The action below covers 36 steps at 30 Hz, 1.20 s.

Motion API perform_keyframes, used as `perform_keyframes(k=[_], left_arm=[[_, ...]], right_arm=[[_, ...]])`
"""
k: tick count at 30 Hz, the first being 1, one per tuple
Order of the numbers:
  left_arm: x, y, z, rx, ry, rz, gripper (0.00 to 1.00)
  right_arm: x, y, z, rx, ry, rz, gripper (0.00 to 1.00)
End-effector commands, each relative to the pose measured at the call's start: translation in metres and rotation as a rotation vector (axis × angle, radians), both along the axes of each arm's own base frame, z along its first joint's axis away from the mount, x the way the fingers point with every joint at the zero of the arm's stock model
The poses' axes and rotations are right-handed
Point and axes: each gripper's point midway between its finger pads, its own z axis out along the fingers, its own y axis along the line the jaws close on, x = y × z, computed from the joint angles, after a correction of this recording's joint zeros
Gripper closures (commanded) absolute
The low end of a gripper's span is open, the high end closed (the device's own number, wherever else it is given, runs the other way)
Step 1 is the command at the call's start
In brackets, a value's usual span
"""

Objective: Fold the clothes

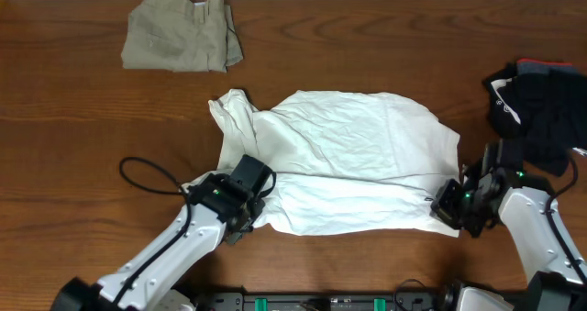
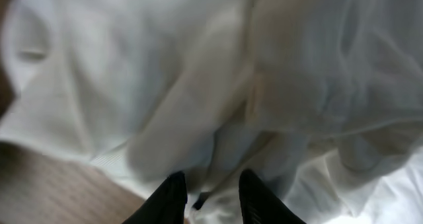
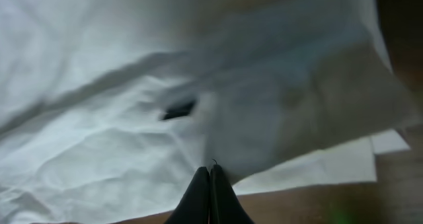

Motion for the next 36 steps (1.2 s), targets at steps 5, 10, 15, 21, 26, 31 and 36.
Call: perform_keyframes(k=[5,10,15,21,26,31,36], left_arm=[[-0.001,0.0,-0.016,0.023,0.039,-0.045,0.7],[0.0,0.002,-0.02,0.032,0.046,-0.056,0.7],[0.005,0.009,-0.02,0.032,0.046,-0.038,0.7],[0.008,0.014,-0.02,0.015,0.052,-0.051,0.7],[0.008,0.014,-0.02,0.016,0.051,-0.055,0.7],[0.008,0.013,-0.02,0.016,0.052,-0.055,0.7],[0.008,0.014,-0.02,0.018,0.052,-0.073,0.7]], right_arm=[[-0.016,-0.014,-0.015,-0.102,0.084,-0.093,0.99],[-0.021,-0.036,-0.018,-0.231,0.117,-0.148,0.96],[-0.016,-0.05,-0.018,-0.293,0.104,-0.197,0.91],[-0.009,-0.051,-0.018,-0.295,0.076,-0.202,0.91],[-0.009,-0.049,-0.018,-0.284,0.073,-0.201,0.92],[-0.006,-0.042,-0.018,-0.24,0.064,-0.199,0.99],[-0.003,-0.045,-0.018,-0.257,0.052,-0.198,0.96]])
